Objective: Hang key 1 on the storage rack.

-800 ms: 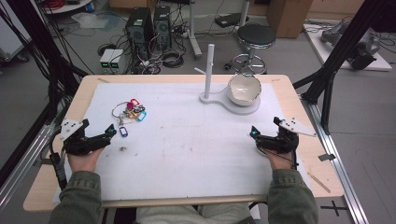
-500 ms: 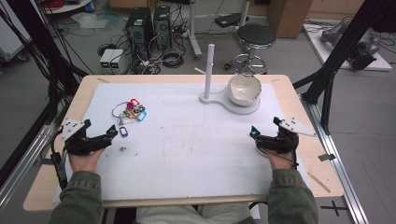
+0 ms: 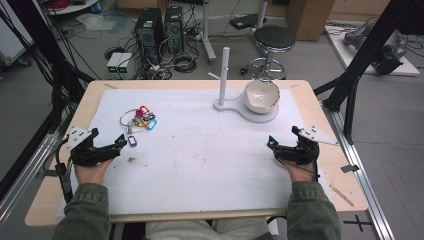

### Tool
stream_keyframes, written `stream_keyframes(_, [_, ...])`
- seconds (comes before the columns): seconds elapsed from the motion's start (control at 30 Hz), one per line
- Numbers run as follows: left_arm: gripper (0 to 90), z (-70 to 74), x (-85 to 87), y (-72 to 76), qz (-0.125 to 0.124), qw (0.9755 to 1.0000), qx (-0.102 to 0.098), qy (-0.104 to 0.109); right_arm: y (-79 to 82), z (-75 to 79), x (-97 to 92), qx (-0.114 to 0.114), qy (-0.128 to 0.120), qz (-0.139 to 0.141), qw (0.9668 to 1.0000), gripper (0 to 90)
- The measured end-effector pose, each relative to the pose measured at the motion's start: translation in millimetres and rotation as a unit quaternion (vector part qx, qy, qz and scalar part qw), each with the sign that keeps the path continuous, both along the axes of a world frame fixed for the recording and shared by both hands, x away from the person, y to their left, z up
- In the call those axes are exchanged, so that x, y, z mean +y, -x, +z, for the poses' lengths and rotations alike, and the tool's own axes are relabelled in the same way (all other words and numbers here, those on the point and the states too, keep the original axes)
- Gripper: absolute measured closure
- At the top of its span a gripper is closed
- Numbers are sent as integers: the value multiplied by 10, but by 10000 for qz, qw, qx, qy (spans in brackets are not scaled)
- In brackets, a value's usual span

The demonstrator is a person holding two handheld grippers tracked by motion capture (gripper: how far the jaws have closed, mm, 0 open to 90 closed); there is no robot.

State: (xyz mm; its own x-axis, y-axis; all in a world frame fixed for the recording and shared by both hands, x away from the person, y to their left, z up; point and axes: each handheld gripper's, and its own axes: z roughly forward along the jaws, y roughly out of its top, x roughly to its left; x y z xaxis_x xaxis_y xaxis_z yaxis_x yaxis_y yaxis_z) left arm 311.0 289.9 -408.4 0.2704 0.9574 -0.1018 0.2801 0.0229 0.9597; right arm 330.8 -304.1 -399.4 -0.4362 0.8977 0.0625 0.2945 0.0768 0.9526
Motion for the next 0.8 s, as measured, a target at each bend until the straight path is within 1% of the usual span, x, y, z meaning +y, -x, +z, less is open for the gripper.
stream_keyframes(0.13, [17,1,5,1,19,10000,8,4,1,2,-6,64,-42,42,10000,7])
stream_keyframes(0.17, [17,-1,6,0,22,10000,13,7,4,7,3,139,-61,76,9999,7])
stream_keyframes(0.23, [17,-2,2,-1,21,10000,18,29,9,10,11,158,-3,96,9998,7])
stream_keyframes(0.3, [17,-7,-1,-3,-10,10000,40,27,5,18,3,187,-12,104,9998,7])
stream_keyframes(0.5, [17,-14,-11,-8,-42,10000,72,36,-5,26,-45,312,-66,25,9995,7])
stream_keyframes(0.53, [17,-14,-11,-7,-42,10000,71,37,-6,31,-71,415,-96,-19,9991,7])
stream_keyframes(0.57, [17,-15,-10,-6,-49,10000,80,33,-7,32,-85,464,-129,-28,9988,7])
stream_keyframes(0.63, [17,-16,-11,-6,-62,9999,93,26,-10,35,-98,495,-148,-37,9987,7])
stream_keyframes(0.8, [17,-19,-14,-7,-73,9999,106,46,-31,31,-148,690,86,0,9976,7])
